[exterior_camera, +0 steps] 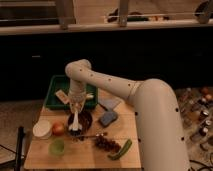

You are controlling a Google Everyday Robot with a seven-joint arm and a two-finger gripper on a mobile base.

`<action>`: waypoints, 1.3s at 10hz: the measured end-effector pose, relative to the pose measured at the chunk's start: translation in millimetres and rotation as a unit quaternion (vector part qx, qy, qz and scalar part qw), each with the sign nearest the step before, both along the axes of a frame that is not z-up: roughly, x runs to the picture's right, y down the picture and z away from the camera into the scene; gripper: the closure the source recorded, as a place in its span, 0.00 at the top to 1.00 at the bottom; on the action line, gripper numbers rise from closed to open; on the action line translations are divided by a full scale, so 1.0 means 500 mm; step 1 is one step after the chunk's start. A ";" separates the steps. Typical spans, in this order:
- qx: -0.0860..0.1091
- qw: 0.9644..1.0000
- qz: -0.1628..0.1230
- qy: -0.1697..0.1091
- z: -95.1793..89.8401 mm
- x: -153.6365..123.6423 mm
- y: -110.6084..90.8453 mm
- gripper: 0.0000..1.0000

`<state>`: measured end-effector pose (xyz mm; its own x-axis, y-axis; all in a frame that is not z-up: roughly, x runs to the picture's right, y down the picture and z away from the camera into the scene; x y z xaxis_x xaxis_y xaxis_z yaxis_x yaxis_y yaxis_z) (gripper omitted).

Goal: Place brush in purple bowl

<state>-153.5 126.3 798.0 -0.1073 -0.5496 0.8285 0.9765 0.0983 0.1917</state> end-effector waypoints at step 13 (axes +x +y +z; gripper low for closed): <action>-0.019 1.000 0.013 0.013 0.006 0.023 0.003 0.80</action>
<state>-142.3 127.7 801.0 -0.0719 -0.5199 0.8512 0.9781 0.1302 0.1622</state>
